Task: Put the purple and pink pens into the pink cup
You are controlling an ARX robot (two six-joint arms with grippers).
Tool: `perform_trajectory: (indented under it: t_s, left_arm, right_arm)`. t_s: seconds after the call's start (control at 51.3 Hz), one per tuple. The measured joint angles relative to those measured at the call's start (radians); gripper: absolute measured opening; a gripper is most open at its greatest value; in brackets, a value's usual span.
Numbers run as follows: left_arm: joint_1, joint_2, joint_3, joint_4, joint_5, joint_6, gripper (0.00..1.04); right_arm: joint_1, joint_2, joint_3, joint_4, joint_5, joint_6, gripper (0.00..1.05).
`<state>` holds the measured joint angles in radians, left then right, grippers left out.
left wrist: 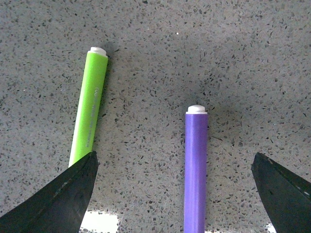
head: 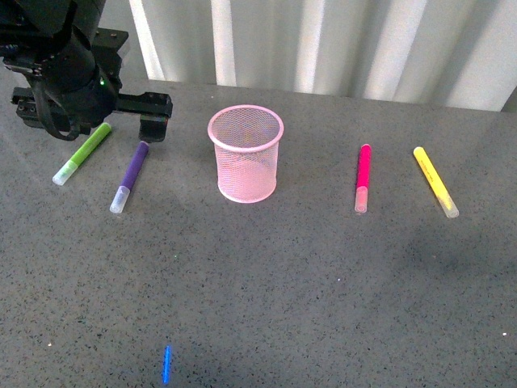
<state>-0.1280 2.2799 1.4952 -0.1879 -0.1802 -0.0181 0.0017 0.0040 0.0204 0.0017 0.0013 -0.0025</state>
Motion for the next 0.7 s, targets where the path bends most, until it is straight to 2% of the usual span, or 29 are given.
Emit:
perform_trajectory:
  t_s: [0.292,0.584,0.623,0.701]
  left_arm:
    - [-0.039,0.074,0.042,0.002,-0.001,0.013,0.98]
    - [-0.038,0.127,0.072,0.019,-0.034,0.036,0.98]
    - [-0.036,0.131,0.079,0.019,-0.034,0.040,0.95]
    - [-0.036,0.138,0.082,0.027,-0.034,0.041,0.81]
  right_arm:
    - [0.000,0.000,0.000,0.000,0.000,0.000,0.98]
    - [0.000,0.000,0.000,0.000,0.000,0.000,0.98]
    - [0.000,0.000,0.000,0.000,0.000,0.000,0.98]
    - [0.000,0.000,0.000,0.000,0.000,0.000,0.98]
